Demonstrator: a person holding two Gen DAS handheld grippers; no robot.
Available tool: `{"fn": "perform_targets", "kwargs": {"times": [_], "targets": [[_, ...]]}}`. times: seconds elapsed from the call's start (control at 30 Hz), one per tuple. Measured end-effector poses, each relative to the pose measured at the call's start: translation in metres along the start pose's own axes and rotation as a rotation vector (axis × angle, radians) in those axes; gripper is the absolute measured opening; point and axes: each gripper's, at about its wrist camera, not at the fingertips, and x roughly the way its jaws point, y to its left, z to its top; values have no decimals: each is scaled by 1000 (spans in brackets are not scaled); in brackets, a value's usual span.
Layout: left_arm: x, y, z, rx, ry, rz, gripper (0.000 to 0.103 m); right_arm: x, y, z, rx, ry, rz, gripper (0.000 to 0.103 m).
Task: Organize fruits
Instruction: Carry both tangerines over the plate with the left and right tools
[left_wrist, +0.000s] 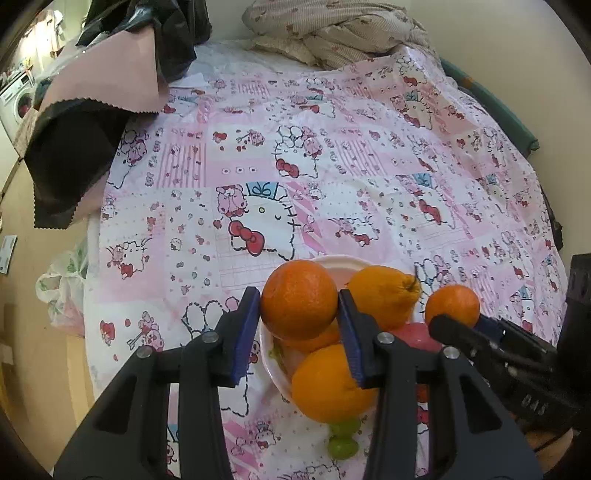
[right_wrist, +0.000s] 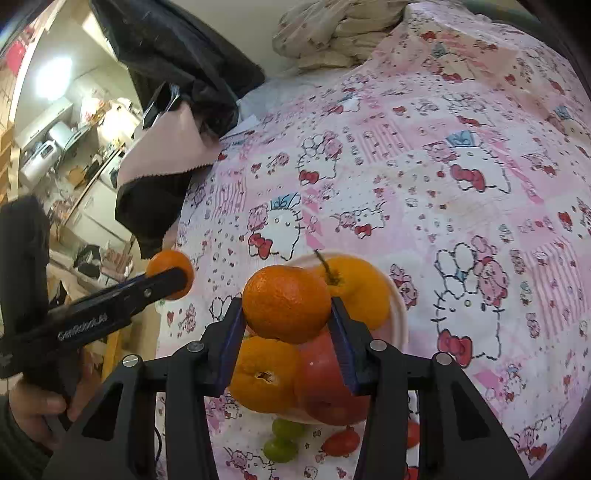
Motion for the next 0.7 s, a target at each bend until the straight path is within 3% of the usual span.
{"fn": "perform_targets", "kwargs": {"times": [0.37,0.7], "targets": [[17,21,4,-57,30,-10,38,42,21,-11,-142,65,-81,47],[24,16,1,-55,54,-15,38,43,18,-9,-121,65,-99,50]]}}
